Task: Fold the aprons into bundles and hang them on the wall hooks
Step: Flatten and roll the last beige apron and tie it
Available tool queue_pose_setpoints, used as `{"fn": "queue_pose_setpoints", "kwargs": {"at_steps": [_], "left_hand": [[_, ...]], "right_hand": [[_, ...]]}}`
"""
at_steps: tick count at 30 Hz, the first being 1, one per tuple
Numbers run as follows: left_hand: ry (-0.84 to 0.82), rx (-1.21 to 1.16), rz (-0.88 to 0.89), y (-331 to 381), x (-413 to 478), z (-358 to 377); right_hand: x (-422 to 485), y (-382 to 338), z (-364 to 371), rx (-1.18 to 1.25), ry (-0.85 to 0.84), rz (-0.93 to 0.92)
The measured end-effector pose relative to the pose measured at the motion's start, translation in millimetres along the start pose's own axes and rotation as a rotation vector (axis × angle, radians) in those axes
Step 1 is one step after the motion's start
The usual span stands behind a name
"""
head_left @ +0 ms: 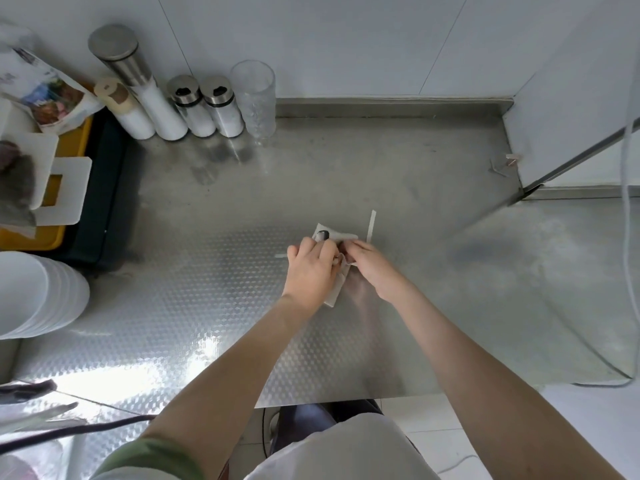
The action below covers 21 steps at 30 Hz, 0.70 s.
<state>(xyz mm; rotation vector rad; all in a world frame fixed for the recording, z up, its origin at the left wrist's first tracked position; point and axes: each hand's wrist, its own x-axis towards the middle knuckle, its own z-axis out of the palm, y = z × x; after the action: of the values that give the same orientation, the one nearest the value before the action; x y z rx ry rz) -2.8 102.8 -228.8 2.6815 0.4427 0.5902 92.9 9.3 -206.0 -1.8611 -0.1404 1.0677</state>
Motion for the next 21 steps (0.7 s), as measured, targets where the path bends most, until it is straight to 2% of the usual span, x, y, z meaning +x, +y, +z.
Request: {"fn": "queue_pose_setpoints", "kwargs": {"at_steps": [5,11,14,18,21], "left_hand": [[0.096,0.105,0.245,-6.5,0.8,1.7],[0.068,0.011,0.291,-15.5,6.0,1.1],[0.064,-0.019,0.103,-15.2,3.9,0.7],[0.019,-0.035,-0.177,-23.7,-7.4,-9.5],[-0.075,-0.052,-0.279,-34.6,-12.8,-14.1]], "right_hand": [[-4.5,5.3,-5.8,0.217,-0.165,0.045],[0.3,9.1,-5.5,0.435,-0.063,0.103],[-0.4,7.3,3.1,0.509,-0.011,0.116],[6.8,16.7,-6.4,0.601,0.205,0.174],[8.6,15.2,-12.2,0.43,0.23,0.197]]}}
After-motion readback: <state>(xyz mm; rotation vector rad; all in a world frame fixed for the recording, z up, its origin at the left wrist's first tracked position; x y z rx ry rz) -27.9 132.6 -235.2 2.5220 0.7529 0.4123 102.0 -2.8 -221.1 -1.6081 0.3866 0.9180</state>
